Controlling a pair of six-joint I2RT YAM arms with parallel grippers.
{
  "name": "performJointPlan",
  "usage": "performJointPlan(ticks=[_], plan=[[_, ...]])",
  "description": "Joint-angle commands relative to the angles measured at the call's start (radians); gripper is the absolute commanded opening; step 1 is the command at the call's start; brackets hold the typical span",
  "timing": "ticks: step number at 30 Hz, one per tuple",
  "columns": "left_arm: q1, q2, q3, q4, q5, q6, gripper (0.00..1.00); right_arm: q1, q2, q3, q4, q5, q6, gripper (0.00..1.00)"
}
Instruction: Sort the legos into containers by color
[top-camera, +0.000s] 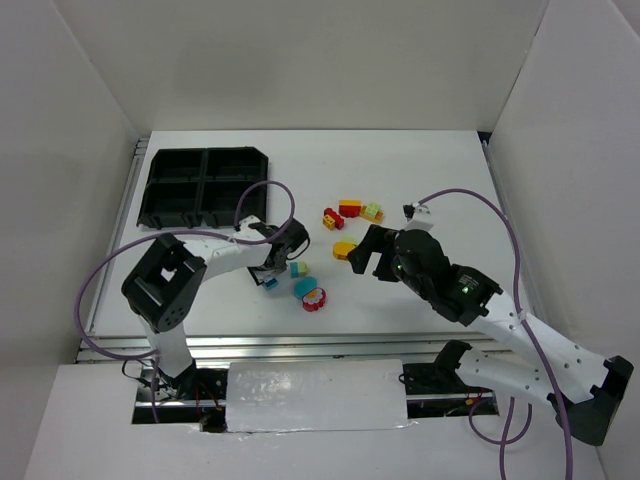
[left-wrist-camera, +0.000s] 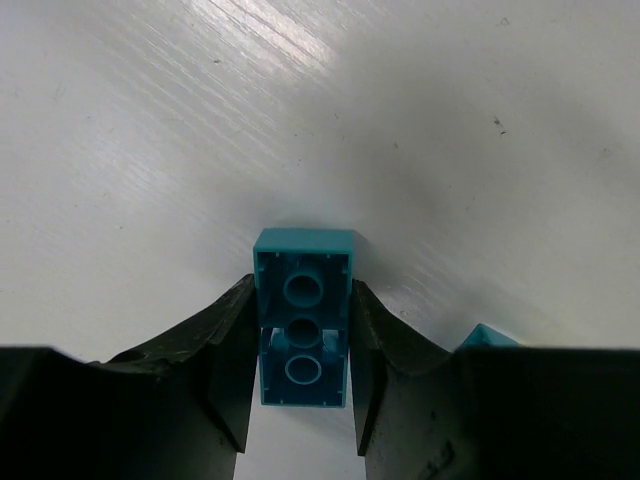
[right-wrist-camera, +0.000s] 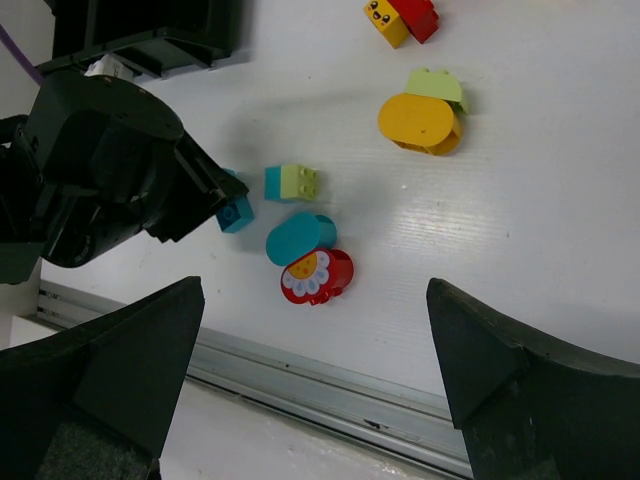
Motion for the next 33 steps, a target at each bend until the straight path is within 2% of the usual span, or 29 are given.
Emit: performJointPlan(ticks=[1,3,6,7,9,10,11,13,15,22,29,33], plan=[[0.012,-0.062,0.032,-0.055,-0.064,0.003,0.0,-0.003,-0.003,-0.001,0.027,0.007,-0.014,1.0],[0.017,-0.118,0.062,-0.069,-0.102,0.036,0.0,-0.003,-0.004,-0.002,0.028,0.01,-0.015,1.0],[0.029,-0.221,0.143,-0.032,-0.182,0.174,0.0,-0.004,0.002,-0.005,0.036,0.001,-0.017,1.0],[0.061,-0.254,0.178,-0.003,-0.188,0.274,0.0,-0.006,0.01,-0.005,0.045,-0.003,-0.018,1.0],[0.125,-0.268,0.21,0.112,-0.129,0.379,0.0,-0.009,0.022,-0.004,0.051,-0.016,-0.02,1.0],[0.203,-0.259,0.245,0.141,-0.097,0.446,0.0,-0.009,0.03,-0.002,0.054,-0.023,-0.02,1.0],[0.24,-0.247,0.266,0.165,-0.032,0.474,0.0,-0.012,0.034,-0.002,0.056,-0.026,-0.021,1.0],[0.333,-0.186,0.342,0.21,0.005,0.525,0.01,-0.012,0.037,-0.005,0.059,-0.027,-0.023,1.0],[0.375,-0.12,0.393,0.276,0.029,0.578,0.03,-0.015,0.039,-0.013,0.064,-0.03,-0.026,1.0],[0.492,0.083,0.594,0.425,0.115,0.649,0.13,-0.02,0.042,-0.013,0.061,-0.053,-0.037,1.0],[0.54,0.227,0.648,0.509,0.138,0.665,0.23,-0.026,0.051,-0.016,0.053,-0.059,-0.055,1.0],[0.549,0.282,0.692,0.522,0.146,0.666,0.36,-0.027,0.068,-0.015,0.058,-0.062,-0.061,1.0]])
